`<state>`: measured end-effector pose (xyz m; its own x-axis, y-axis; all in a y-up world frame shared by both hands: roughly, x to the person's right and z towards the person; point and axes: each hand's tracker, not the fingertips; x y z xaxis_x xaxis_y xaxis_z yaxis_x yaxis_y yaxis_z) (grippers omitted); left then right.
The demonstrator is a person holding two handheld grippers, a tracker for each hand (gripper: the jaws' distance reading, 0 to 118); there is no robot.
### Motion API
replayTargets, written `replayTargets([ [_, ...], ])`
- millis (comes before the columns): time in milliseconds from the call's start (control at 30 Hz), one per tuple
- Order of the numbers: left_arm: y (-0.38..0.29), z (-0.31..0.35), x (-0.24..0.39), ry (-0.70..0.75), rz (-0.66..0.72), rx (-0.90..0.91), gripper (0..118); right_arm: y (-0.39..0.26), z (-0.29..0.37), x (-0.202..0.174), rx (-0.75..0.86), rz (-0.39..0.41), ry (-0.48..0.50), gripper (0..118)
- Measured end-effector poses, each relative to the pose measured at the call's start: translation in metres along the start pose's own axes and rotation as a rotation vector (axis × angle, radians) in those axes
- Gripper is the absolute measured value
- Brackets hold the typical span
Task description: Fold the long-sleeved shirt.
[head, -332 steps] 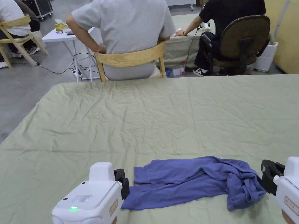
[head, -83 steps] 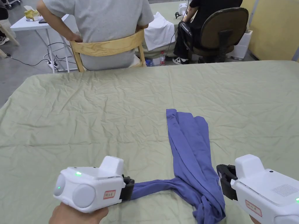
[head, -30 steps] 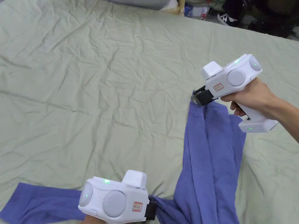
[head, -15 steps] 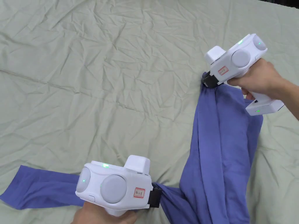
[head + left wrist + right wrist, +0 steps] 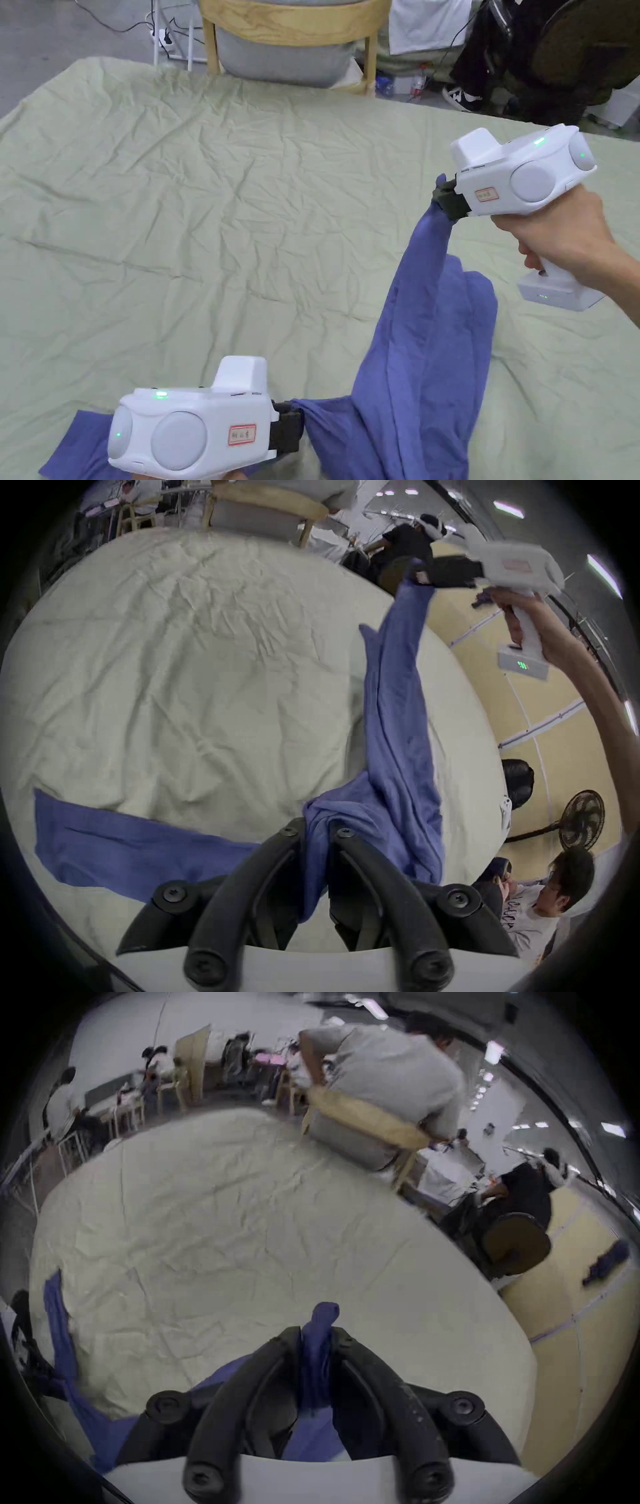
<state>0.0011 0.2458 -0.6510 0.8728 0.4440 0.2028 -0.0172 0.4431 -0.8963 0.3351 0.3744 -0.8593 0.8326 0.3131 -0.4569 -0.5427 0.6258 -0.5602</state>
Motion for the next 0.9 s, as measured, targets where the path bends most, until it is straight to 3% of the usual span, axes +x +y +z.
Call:
replayTargets([
  [233,0.058,0.085,0.004,0.075,-0.201,0.159,11,0.008,0.137,0.017,0.158,-0.132,-0.101,19],
  [433,0.122,0.160,0.005,0.199,-0.372,0.310,11,0.012,0.228,0.023,0.280,-0.198,-0.190,19],
  [633,0.190,0.244,0.017,0.241,-0.383,0.471,11,0.030,0.291,0.030,0.341,-0.208,-0.292,19],
  [767,0.235,0.297,0.034,0.234,-0.387,0.563,11,0.048,0.333,0.047,0.404,-0.259,-0.354,19],
  [900,0.269,0.349,0.064,0.286,-0.475,0.656,11,0.067,0.377,0.067,0.461,-0.283,-0.446,19],
])
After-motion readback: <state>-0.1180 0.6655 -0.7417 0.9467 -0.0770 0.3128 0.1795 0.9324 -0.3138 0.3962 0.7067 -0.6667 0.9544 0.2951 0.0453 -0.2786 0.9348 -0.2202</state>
